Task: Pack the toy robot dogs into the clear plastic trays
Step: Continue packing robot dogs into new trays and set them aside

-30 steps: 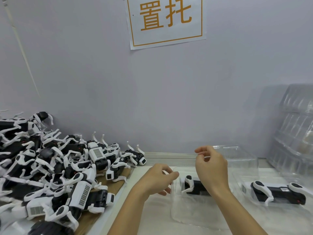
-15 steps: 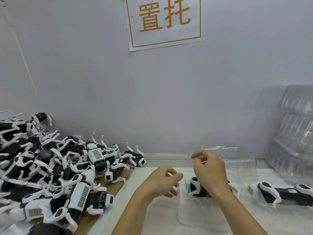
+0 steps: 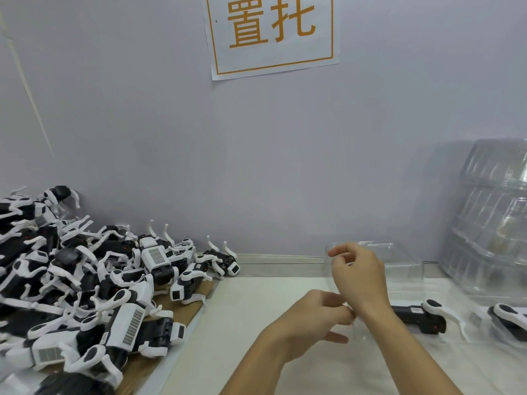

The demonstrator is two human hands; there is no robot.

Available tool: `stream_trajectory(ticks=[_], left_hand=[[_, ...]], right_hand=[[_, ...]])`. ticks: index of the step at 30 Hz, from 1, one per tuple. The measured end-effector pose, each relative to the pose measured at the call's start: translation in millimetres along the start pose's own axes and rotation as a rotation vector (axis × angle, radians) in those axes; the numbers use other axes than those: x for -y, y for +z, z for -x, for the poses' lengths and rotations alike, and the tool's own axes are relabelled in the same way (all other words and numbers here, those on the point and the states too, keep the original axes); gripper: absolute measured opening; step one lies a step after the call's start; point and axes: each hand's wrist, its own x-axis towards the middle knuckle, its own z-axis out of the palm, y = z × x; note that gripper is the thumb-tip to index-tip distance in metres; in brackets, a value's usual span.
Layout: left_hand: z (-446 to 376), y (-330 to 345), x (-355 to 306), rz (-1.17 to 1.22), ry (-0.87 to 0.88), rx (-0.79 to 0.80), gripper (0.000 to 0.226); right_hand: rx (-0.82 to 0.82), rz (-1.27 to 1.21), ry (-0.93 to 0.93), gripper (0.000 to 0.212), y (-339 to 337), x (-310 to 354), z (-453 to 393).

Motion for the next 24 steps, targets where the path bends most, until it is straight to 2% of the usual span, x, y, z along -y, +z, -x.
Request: stream_trajectory(ticks=[4, 8, 11, 15, 20, 24], left_hand=[[-0.8, 19.5, 0.3, 0.11, 0.006, 0.047, 0.041], [-0.5, 33.4, 1.2, -0.022, 0.003, 0.137, 0.05], [-2.2, 38.7, 3.3, -0.207, 0.004, 0.107, 0.062], [-5.0, 33.2, 9.2, -0.332, 0.029, 0.094, 0.062], [-14.5, 14.5, 25.3, -0.338, 0.028, -0.213, 0.05], [-15.8, -18.2, 36.3, -0.184, 0.047, -0.505, 0.039]], right_hand=[[-0.01, 0.004, -0.006, 0.028, -8.0, -2.6, -5.6], [0.017, 0.0, -0.008, 0.029, -12.0, -4.2, -8.5], [0.101, 0.063, -0.041, 0.027, -10.8, -6.3, -9.1], [0.252, 0.167, -0.063, 0.036, -5.7, -9.6, -9.7], [0.364, 0.312, -0.014, 0.05, 2.1, -16.3, -6.4], [0.393, 0.499, 0.001, 0.05, 9.5, -23.6, -5.6]])
